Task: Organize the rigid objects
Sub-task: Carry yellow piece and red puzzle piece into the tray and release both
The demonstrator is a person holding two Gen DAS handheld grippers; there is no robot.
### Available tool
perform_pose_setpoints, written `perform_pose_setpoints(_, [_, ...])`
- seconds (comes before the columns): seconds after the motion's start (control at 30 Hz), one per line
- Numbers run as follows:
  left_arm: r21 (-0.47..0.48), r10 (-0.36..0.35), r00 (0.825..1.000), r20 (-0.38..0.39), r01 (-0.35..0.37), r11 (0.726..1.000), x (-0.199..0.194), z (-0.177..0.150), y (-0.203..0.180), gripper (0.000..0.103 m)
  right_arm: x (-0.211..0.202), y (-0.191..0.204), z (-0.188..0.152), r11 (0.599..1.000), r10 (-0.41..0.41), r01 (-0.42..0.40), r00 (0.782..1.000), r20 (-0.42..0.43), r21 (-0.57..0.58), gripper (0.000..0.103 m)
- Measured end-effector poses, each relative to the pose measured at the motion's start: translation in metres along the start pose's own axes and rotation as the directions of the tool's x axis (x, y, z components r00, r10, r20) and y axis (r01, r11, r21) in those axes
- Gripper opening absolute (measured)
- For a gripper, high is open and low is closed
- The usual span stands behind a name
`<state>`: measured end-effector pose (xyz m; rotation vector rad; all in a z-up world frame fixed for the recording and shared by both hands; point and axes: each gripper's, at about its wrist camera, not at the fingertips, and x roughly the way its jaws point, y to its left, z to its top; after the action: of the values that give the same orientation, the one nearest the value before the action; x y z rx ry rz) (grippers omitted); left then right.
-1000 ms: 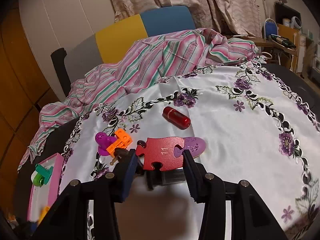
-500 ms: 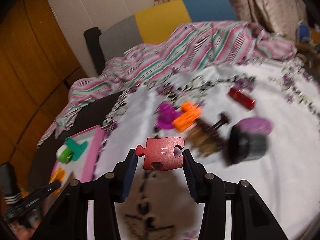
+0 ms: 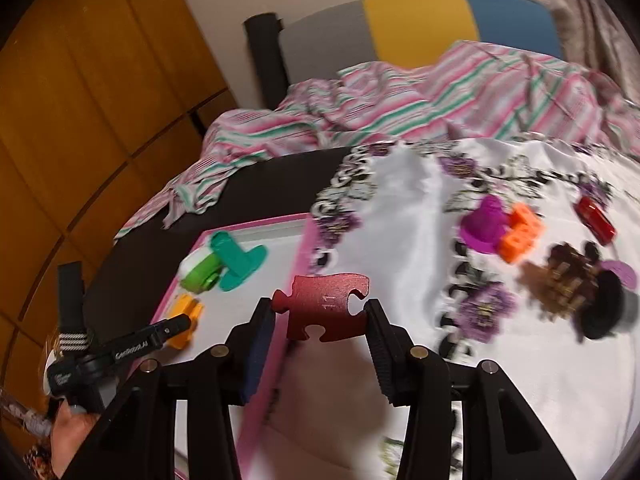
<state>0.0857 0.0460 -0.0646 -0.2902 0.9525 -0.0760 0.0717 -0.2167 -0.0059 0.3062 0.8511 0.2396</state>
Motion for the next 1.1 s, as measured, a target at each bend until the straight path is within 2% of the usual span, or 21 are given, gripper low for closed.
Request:
perform_pose_setpoints(0.07, [0.002, -0.013, 1.000, 0.027, 0.012, 1.000, -0.011, -0.008, -0.001, 0.046, 0.011, 0.013, 0.003, 0.999, 0.006, -0.006, 1.000, -0.023, -0.032, 0.046])
perform_pose_setpoints(0.13, [0.014, -0.071, 0.997, 0.038, 0.071, 0.997, -0.020, -0.016, -0.003, 0.046, 0.022, 0.024, 0.007, 0.998, 0.004, -0.007, 0.999, -0.042, -0.064, 0.046])
perform_pose_setpoints(0.33, [0.041, -0.152, 0.988, 0.027, 0.151, 0.988, -0.038, -0.035, -0.006, 0.046, 0.055, 0.052, 0.020, 0.989, 0.002, -0.016, 0.996, -0.092, -0.148, 0.046])
perform_pose_setpoints(0.53, [0.037, -0.175, 0.984, 0.030, 0.174, 0.984, -0.048, -0.044, -0.003, 0.046, 0.095, 0.067, 0.025, 0.968, -0.077, 0.033, 0.983, -0.168, -0.251, 0.046])
perform_pose_setpoints(0.67, [0.038, -0.175, 0.984, 0.022, 0.174, 0.984, -0.050, -0.049, -0.001, 0.046, 0.117, 0.072, 0.029, 0.950, -0.131, 0.069, 0.974, -0.187, -0.303, 0.046])
perform_pose_setpoints(0.87, [0.046, -0.176, 0.984, 0.014, 0.175, 0.984, -0.051, -0.055, -0.001, 0.046, 0.127, 0.076, 0.039, 0.924, -0.209, 0.151, 0.968, -0.136, -0.350, 0.050])
perform_pose_setpoints(0.97, [0.052, -0.194, 0.981, 0.023, 0.193, 0.980, -0.053, -0.055, -0.002, 0.046, 0.108, 0.067, 0.044, 0.951, -0.172, 0.141, 0.981, -0.089, -0.274, 0.056])
perform_pose_setpoints(1.03, [0.054, -0.205, 0.978, 0.023, 0.204, 0.977, -0.053, -0.055, -0.005, 0.046, 0.089, 0.060, 0.044, 0.964, -0.158, 0.144, 0.986, -0.048, -0.224, 0.070])
perform_pose_setpoints(1.1, [0.058, -0.226, 0.974, 0.019, 0.225, 0.973, -0.053, -0.056, -0.009, 0.046, 0.070, 0.051, 0.042, 0.973, -0.151, 0.146, 0.988, -0.014, -0.178, 0.074])
